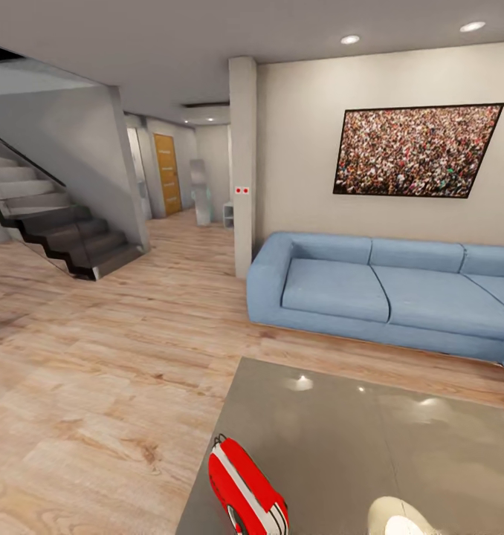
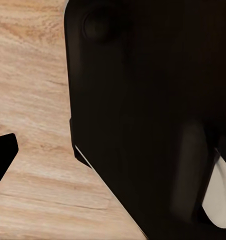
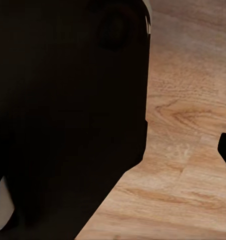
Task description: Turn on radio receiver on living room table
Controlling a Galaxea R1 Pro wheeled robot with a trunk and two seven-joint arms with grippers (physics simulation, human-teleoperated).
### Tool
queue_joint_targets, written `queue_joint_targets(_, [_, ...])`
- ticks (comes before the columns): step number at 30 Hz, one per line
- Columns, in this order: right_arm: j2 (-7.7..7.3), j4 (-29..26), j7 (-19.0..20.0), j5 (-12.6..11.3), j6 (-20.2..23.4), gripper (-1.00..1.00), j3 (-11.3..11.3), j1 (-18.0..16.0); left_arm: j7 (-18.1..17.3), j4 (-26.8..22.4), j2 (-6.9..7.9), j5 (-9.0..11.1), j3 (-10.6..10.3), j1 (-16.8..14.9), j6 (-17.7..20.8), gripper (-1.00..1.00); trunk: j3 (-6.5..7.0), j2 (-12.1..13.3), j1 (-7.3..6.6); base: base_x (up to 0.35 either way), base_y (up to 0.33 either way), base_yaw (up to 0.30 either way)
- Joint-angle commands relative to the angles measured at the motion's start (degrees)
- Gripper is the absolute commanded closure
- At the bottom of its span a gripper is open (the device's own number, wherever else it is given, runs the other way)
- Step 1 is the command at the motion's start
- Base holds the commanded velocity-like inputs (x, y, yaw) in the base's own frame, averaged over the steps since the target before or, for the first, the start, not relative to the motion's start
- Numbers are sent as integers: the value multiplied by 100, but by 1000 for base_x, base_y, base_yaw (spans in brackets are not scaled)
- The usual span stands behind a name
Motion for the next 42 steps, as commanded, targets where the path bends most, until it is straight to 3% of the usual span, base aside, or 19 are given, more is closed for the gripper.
queue_joint_targets(1, [-4, 0, 0, 2, -3, -100, 3, 0, 0, 0, 2, 2, 0, 0, 0, -100, -7, 0, 0, 0, 0, -44])
queue_joint_targets(42, [-12, 0, 0, 26, -8, -100, 17, 3, -5, 0, 12, 9, -9, 0, -35, -100, -372, 0, 0, 0, 0, -36])
